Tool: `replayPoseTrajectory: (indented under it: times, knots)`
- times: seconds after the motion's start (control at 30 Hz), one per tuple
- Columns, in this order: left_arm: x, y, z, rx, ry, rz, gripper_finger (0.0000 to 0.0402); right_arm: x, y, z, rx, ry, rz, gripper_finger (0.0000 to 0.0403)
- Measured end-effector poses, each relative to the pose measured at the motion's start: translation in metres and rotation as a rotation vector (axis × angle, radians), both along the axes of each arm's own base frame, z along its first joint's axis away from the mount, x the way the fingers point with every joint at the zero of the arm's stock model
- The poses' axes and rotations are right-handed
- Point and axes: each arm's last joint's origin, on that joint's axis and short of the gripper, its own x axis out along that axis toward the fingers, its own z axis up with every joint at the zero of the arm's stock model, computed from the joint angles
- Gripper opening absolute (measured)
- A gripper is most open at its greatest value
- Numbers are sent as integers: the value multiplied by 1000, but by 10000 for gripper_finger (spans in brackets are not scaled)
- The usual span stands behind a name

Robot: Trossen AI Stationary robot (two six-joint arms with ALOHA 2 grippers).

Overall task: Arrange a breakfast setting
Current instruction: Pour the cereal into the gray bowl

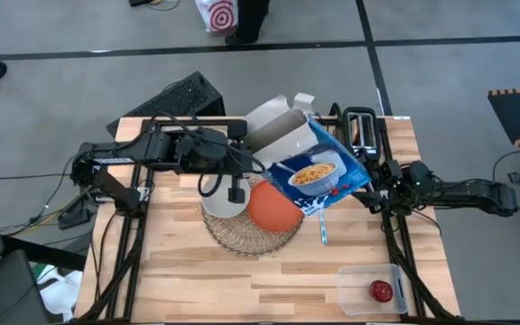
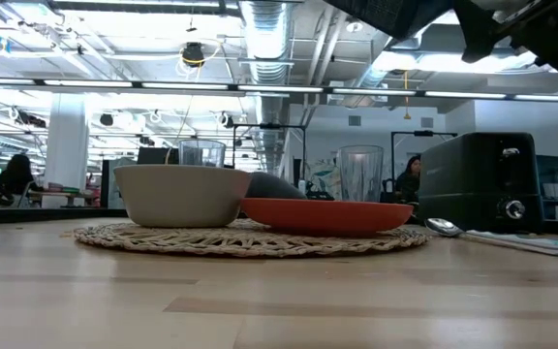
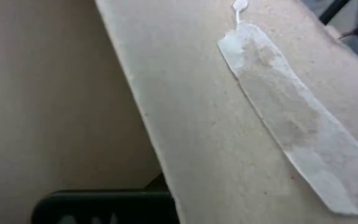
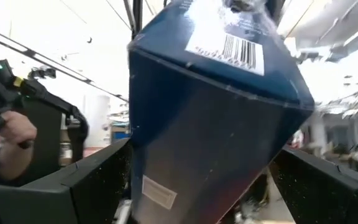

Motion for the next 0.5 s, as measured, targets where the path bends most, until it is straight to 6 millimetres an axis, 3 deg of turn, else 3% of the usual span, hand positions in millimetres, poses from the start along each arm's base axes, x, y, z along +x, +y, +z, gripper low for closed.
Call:
replayPoseTrajectory:
  times: [0.5]
  knots:
    - [3,3,-5,54,29,111,0,8,-1,-4,232,49,-30,394]
